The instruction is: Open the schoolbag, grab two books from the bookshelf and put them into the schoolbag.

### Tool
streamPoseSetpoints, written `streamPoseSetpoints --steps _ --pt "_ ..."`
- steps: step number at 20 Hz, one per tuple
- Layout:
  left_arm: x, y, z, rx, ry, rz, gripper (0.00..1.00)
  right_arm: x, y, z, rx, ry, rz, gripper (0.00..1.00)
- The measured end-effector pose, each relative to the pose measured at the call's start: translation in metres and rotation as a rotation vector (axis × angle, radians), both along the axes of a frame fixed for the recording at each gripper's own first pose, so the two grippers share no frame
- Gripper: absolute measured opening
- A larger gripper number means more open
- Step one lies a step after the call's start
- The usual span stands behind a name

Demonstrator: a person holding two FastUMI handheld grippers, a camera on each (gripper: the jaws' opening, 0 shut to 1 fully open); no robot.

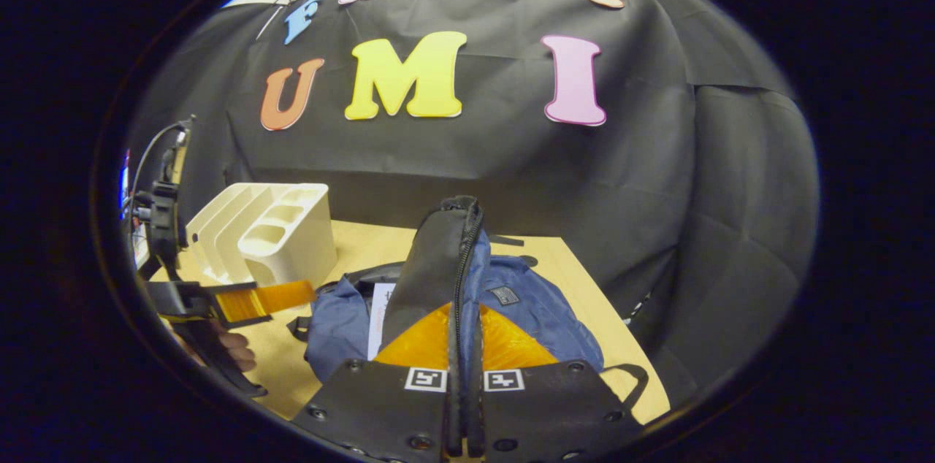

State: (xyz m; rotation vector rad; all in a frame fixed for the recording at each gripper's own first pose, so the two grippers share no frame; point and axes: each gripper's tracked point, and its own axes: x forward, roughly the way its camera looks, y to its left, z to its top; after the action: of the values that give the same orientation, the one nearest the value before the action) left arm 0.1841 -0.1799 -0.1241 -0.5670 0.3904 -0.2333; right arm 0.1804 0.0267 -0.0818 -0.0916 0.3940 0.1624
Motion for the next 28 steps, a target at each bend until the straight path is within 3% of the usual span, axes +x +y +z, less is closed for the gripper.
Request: streamPoseSetpoints --steps 3,10,12,14,15,17,20,23,24,25,26,27,28 --pt "-0.009 0.044 0.006 0.085 -0.068 0.077 0.79 -0.007 0.001 -0.003 0.001 -0.015 -0.023 0.04" --pt "-0.047 0.117 0.021 0.217 -0.158 0.173 0.79 -0.032 0.014 -0.011 0.019 -0.017 -0.065 0.02" --pt "-0.06 0.138 0.03 0.263 -0.179 0.207 0.79 -0.043 0.019 -0.014 0.023 0.004 -0.07 0.06" --pt "-0.075 0.151 0.04 0.31 -0.209 0.225 0.82 -0.052 0.022 -0.013 0.016 0.0 -0.073 0.18" --pt "-0.082 0.16 0.044 0.339 -0.223 0.234 0.88 -0.057 0.022 -0.013 0.008 -0.001 -0.075 0.18" --pt "-0.095 0.172 0.052 0.392 -0.251 0.244 0.89 -0.066 0.022 -0.013 -0.012 -0.009 -0.083 0.19" --pt "-0.117 0.183 0.061 0.423 -0.267 0.246 0.95 -0.081 0.02 -0.008 -0.025 -0.019 -0.092 0.28" --pt "-0.136 0.2 0.069 0.422 -0.273 0.279 0.97 -0.101 0.027 0.001 -0.015 -0.033 -0.078 0.43" --pt "-0.142 0.204 0.071 0.426 -0.275 0.284 0.98 -0.11 0.031 0.006 -0.003 -0.042 -0.061 0.6" --pt "-0.147 0.203 0.074 0.427 -0.288 0.277 0.98 -0.119 0.034 0.011 0.007 -0.057 -0.049 0.64" --pt "-0.154 0.202 0.078 0.424 -0.293 0.265 0.98 -0.128 0.033 0.014 0.006 -0.072 -0.049 0.75" --pt "-0.16 0.2 0.08 0.423 -0.298 0.251 0.97 -0.137 0.032 0.018 0.001 -0.085 -0.052 0.77" --pt "-0.167 0.198 0.081 0.425 -0.296 0.239 0.97 -0.145 0.032 0.021 0.001 -0.1 -0.054 0.72"
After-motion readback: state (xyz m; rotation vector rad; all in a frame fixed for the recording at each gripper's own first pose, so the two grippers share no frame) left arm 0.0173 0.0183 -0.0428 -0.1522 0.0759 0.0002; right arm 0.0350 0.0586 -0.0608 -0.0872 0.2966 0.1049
